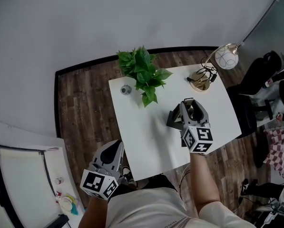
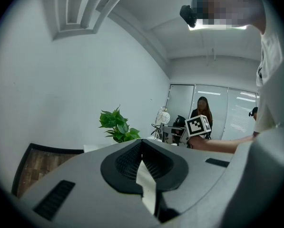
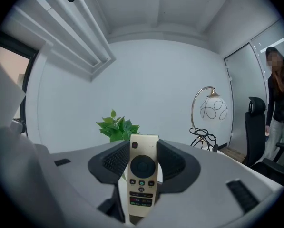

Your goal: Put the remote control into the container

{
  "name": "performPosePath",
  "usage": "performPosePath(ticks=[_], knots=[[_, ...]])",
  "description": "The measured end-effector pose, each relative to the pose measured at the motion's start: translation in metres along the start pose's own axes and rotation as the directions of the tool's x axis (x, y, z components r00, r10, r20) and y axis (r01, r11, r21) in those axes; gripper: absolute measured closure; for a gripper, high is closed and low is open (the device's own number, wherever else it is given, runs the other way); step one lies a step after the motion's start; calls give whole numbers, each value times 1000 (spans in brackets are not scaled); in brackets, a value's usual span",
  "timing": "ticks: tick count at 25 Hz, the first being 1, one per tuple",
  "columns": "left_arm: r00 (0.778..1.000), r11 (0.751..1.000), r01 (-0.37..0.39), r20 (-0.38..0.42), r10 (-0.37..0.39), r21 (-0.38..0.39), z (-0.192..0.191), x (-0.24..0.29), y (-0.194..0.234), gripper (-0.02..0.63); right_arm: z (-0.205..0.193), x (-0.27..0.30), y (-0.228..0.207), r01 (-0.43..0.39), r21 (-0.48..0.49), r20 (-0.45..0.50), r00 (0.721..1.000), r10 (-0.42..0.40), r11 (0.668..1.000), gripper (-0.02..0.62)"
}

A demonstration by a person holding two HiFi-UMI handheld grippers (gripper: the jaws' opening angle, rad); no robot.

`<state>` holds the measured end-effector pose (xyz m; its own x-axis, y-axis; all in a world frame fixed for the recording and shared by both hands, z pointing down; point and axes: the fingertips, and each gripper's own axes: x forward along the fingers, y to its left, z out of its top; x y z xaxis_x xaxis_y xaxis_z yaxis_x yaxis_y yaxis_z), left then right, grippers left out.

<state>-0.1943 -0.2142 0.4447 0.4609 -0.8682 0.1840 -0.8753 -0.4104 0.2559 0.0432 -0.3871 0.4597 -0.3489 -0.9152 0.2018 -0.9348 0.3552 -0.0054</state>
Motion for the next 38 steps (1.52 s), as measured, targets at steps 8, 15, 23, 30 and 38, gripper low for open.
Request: performPosePath(ticks=[8,15,23,30,38], knots=[[999,1000,-1,-32,1,18,-1,9,-2,598,0,5,-17,71,3,72,995,-71,997,408],[999,999,11,-53,-10,31,-2,19,-5,598,-23,5,-20,110,22,88,990,-111,994,408],[998,998,30,-62,-27,47,-2,27,-8,598,-52,11,-8,77,-5,29,997,-77,997,408],[997,999,25,-79,-22,44,-7,26,-7,598,-71,9,-9,82,-29,-10,997,-83,996,408],[996,998,28,-85,-24,52,-9,27,-10,598,-91,12,-5,89,-67,-54,994,-92,994,408]])
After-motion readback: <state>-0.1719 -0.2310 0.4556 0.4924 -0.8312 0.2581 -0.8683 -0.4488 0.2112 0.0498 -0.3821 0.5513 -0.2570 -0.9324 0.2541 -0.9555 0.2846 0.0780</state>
